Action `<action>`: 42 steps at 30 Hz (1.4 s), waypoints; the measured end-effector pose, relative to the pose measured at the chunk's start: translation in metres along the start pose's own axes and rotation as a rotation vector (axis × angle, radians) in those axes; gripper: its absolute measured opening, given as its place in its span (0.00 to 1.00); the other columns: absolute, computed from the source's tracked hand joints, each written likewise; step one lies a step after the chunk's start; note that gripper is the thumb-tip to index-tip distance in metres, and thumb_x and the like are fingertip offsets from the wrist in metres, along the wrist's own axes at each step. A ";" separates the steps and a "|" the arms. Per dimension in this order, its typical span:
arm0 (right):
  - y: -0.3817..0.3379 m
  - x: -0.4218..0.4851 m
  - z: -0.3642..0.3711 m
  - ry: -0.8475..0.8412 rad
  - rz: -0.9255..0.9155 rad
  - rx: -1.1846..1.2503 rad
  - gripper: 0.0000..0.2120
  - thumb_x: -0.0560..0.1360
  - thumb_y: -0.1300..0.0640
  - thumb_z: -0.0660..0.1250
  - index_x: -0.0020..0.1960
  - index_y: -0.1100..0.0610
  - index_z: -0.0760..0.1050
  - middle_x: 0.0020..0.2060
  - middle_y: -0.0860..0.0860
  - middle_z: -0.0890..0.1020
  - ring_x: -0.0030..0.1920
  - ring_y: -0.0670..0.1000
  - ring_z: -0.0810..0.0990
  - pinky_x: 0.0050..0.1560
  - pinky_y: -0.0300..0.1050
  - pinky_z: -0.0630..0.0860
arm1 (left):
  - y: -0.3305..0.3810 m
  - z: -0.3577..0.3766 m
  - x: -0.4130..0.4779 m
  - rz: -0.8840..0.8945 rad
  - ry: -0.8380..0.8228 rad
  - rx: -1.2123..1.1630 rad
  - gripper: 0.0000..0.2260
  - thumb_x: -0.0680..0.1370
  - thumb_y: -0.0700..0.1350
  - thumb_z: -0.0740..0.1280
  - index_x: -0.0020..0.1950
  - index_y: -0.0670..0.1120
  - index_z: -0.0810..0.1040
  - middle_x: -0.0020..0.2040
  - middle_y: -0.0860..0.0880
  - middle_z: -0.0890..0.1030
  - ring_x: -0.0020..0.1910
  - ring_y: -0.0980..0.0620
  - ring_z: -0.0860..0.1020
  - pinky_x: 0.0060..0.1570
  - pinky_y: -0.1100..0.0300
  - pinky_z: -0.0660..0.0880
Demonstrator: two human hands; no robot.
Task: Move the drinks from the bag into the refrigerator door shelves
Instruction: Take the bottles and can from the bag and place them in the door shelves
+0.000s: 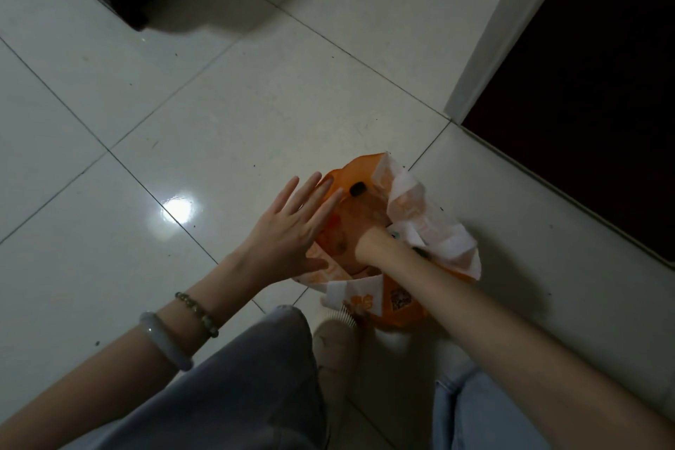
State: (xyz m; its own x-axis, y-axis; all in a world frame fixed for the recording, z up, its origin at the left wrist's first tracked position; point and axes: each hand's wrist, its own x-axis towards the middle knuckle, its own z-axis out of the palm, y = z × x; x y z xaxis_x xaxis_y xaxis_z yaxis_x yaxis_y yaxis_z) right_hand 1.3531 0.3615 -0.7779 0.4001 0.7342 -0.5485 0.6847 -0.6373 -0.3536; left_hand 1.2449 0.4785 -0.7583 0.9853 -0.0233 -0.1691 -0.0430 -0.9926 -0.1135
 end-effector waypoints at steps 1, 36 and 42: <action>0.005 -0.003 -0.002 -0.024 0.000 -0.011 0.23 0.75 0.50 0.63 0.65 0.59 0.64 0.61 0.61 0.72 0.59 0.59 0.73 0.57 0.51 0.71 | -0.001 -0.002 0.001 0.003 0.029 0.014 0.55 0.60 0.64 0.75 0.76 0.42 0.51 0.75 0.39 0.58 0.74 0.40 0.53 0.72 0.43 0.50; 0.080 -0.207 -0.076 0.706 0.124 0.722 0.28 0.64 0.50 0.76 0.54 0.46 0.61 0.45 0.42 0.73 0.49 0.44 0.74 0.42 0.30 0.67 | 0.120 -0.015 0.097 -1.032 -0.469 -1.589 0.14 0.77 0.52 0.65 0.56 0.43 0.71 0.48 0.45 0.79 0.43 0.48 0.77 0.43 0.54 0.75; 0.085 -0.207 -0.071 0.735 0.138 0.739 0.28 0.64 0.49 0.76 0.56 0.47 0.62 0.49 0.44 0.74 0.51 0.45 0.75 0.47 0.37 0.72 | 0.128 -0.011 0.103 -1.159 -0.397 -1.640 0.14 0.75 0.51 0.68 0.54 0.45 0.72 0.42 0.46 0.78 0.44 0.47 0.76 0.52 0.50 0.72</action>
State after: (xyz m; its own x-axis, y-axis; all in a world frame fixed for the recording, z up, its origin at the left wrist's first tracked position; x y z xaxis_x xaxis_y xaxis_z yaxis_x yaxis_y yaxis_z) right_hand 1.3720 0.1721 -0.6406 0.8868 0.4483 -0.1121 0.1620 -0.5288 -0.8332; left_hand 1.3423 0.3475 -0.7795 0.3448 0.3625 -0.8658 0.8277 0.3176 0.4626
